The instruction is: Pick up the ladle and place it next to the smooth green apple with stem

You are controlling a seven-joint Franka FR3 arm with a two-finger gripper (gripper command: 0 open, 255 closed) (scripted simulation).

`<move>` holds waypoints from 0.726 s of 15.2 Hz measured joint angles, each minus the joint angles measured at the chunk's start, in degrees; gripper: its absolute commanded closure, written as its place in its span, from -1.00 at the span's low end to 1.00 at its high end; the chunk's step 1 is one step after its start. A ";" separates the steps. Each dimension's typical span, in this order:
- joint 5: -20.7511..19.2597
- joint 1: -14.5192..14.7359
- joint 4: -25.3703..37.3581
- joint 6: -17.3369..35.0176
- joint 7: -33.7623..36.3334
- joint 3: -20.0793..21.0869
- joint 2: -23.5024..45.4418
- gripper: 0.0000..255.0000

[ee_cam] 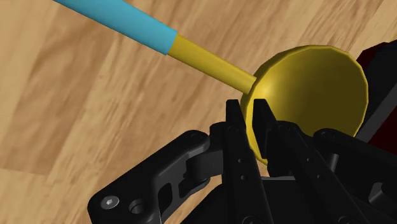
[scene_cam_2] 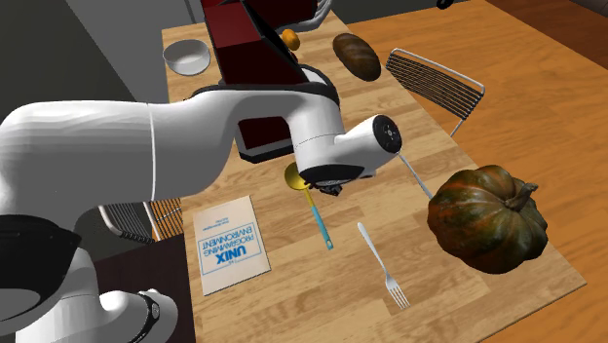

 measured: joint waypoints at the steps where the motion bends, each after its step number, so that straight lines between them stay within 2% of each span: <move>1: -0.12 -0.03 0.33 -0.67 0.25 -0.04 -0.38 1.00; 11: -0.92 -0.26 5.10 -6.98 2.78 -0.25 -2.41 1.00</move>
